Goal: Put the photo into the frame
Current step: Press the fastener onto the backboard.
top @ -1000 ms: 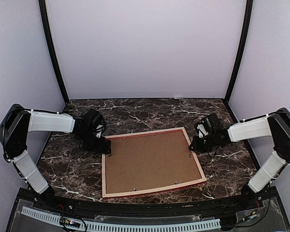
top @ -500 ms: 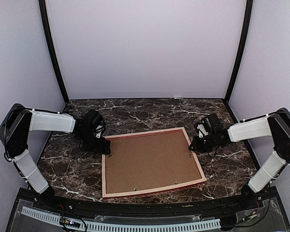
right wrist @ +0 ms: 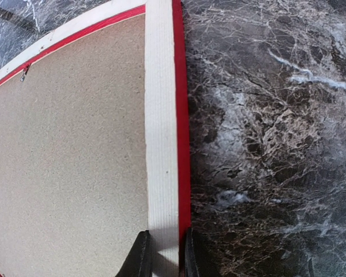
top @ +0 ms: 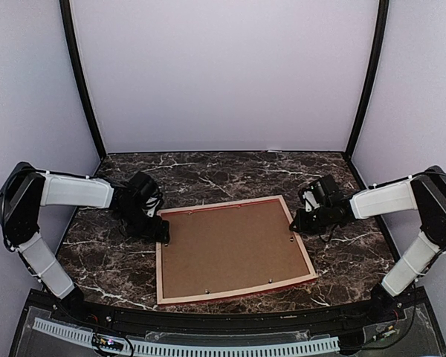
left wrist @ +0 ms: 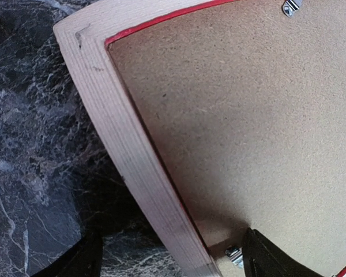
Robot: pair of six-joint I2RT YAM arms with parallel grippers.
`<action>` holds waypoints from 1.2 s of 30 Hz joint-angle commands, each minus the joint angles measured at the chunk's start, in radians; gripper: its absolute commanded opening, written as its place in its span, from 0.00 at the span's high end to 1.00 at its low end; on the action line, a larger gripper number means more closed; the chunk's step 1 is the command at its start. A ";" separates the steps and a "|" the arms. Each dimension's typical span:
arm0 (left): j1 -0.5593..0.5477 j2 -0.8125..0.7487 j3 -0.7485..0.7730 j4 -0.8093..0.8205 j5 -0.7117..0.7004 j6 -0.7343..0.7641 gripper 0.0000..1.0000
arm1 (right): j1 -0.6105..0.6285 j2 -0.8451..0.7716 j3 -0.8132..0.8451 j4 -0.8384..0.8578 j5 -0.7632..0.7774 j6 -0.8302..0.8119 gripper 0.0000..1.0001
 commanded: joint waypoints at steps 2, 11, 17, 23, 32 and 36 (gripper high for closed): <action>-0.008 -0.033 -0.038 -0.049 0.022 0.005 0.15 | 0.014 0.079 -0.072 -0.146 -0.020 0.050 1.00; -0.009 -0.043 -0.054 -0.057 0.026 0.001 0.24 | 0.018 0.076 -0.072 -0.146 -0.019 0.051 1.00; -0.010 -0.052 -0.074 -0.058 0.032 -0.001 0.32 | 0.021 0.077 -0.071 -0.146 -0.019 0.051 1.00; -0.009 -0.050 -0.077 -0.052 0.034 -0.006 0.41 | 0.025 0.078 -0.065 -0.148 -0.019 0.053 1.00; -0.009 -0.031 -0.081 -0.007 0.034 -0.005 0.57 | 0.026 0.080 -0.064 -0.150 -0.016 0.050 1.00; -0.009 -0.039 -0.083 0.014 0.036 -0.003 0.64 | 0.027 0.083 -0.065 -0.148 -0.020 0.051 1.00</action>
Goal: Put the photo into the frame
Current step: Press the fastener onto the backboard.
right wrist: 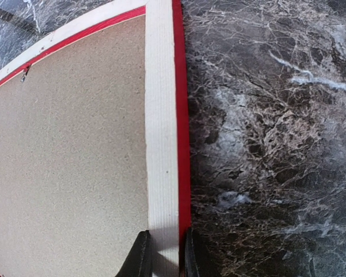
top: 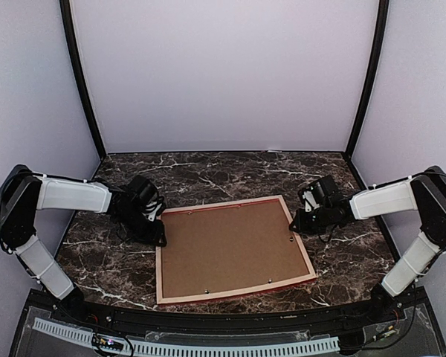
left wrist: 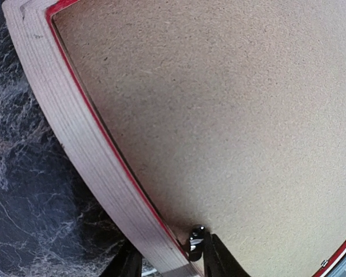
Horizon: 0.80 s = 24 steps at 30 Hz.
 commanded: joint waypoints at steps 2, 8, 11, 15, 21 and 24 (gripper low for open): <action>0.000 -0.011 -0.025 -0.010 -0.036 0.009 0.65 | 0.021 0.089 -0.059 -0.154 -0.028 0.045 1.00; 0.001 -0.022 0.001 -0.022 -0.049 0.025 0.72 | 0.021 0.092 -0.064 -0.147 -0.031 0.045 1.00; 0.002 -0.018 0.007 -0.020 -0.048 0.028 0.76 | 0.022 0.087 -0.069 -0.146 -0.032 0.045 1.00; 0.002 -0.028 0.000 0.002 -0.035 0.023 0.79 | 0.021 0.082 -0.075 -0.144 -0.032 0.047 1.00; 0.003 -0.034 -0.013 0.035 0.012 0.024 0.83 | 0.022 0.085 -0.084 -0.134 -0.035 0.047 1.00; 0.004 -0.029 -0.011 0.036 0.023 0.024 0.78 | 0.022 0.089 -0.088 -0.125 -0.039 0.046 1.00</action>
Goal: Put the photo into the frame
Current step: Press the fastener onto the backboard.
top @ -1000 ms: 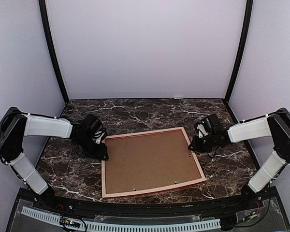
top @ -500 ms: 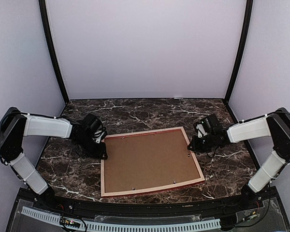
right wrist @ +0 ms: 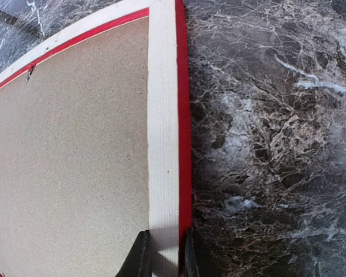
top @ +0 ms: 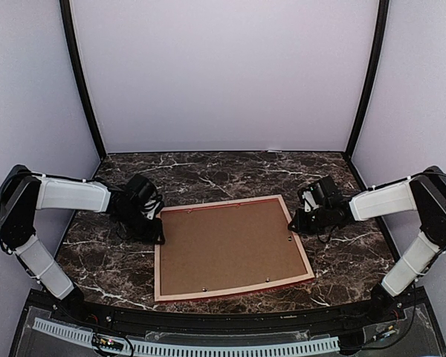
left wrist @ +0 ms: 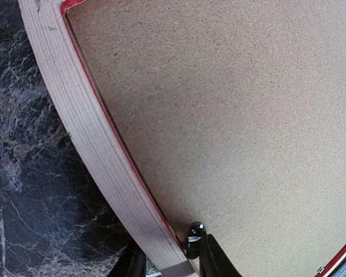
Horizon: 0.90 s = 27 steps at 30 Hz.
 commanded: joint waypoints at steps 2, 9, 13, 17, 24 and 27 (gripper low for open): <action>0.002 -0.021 -0.006 0.020 0.022 0.031 0.64 | 0.016 0.089 -0.075 -0.162 -0.039 0.032 1.00; 0.003 -0.009 0.021 -0.014 -0.007 0.040 0.41 | 0.016 0.100 -0.075 -0.147 -0.047 0.030 1.00; 0.002 0.004 0.027 -0.035 -0.030 0.049 0.45 | 0.015 0.101 -0.079 -0.143 -0.048 0.030 1.00; 0.002 0.005 0.032 -0.056 -0.045 0.060 0.54 | 0.016 0.105 -0.081 -0.138 -0.051 0.028 1.00; 0.002 0.010 0.024 -0.072 -0.062 0.087 0.65 | 0.016 0.110 -0.081 -0.135 -0.053 0.027 1.00; 0.003 0.018 0.011 -0.064 -0.057 0.088 0.69 | 0.016 0.107 -0.079 -0.139 -0.051 0.027 1.00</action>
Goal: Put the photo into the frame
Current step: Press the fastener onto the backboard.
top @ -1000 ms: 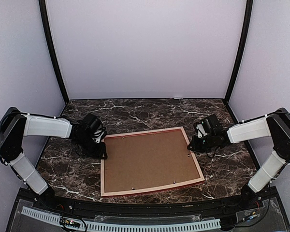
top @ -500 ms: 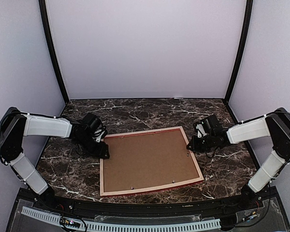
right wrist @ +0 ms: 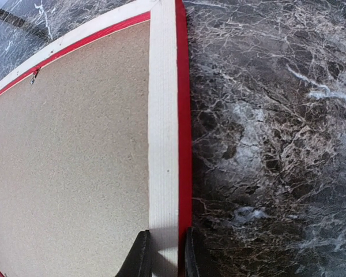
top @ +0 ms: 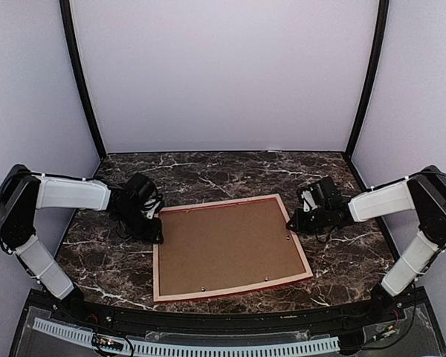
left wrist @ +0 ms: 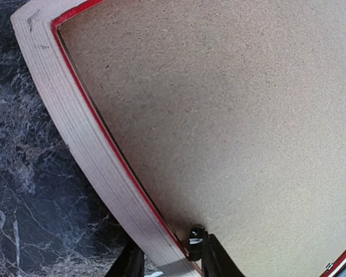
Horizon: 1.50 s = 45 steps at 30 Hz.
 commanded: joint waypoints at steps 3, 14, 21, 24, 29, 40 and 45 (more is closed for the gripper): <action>-0.001 0.018 -0.021 -0.010 -0.011 0.020 0.76 | 0.015 0.086 -0.065 -0.201 -0.031 0.024 1.00; 0.001 -0.046 -0.070 0.130 -0.017 -0.035 0.84 | 0.016 0.080 -0.064 -0.203 -0.033 0.018 1.00; 0.002 -0.008 -0.019 0.045 -0.006 -0.023 0.36 | 0.016 0.079 -0.067 -0.196 -0.038 0.022 1.00; 0.002 -0.022 -0.008 0.010 -0.025 -0.015 0.35 | 0.016 0.074 -0.064 -0.199 -0.040 0.025 1.00; 0.002 -0.025 0.010 -0.026 -0.013 -0.005 0.44 | 0.016 0.036 -0.069 -0.220 -0.033 0.036 1.00; 0.003 0.037 0.027 -0.001 0.047 0.037 0.76 | 0.037 -0.056 -0.118 -0.201 -0.054 0.113 1.00; 0.004 0.042 0.014 0.069 0.056 0.038 0.90 | 0.044 -0.043 -0.122 -0.190 -0.063 0.115 1.00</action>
